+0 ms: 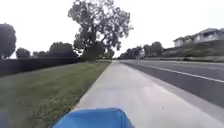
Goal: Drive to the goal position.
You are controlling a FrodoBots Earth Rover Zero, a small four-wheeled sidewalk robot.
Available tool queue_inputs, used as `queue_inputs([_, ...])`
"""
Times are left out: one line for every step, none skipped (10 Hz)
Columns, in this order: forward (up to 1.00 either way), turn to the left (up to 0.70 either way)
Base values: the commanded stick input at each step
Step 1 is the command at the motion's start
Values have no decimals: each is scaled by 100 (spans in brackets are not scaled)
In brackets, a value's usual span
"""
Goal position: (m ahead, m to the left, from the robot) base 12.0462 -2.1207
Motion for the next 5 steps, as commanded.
queue_inputs([100, 0])
queue_inputs([100, 0])
queue_inputs([100, 0])
queue_inputs([100, 0])
queue_inputs([100, 0])
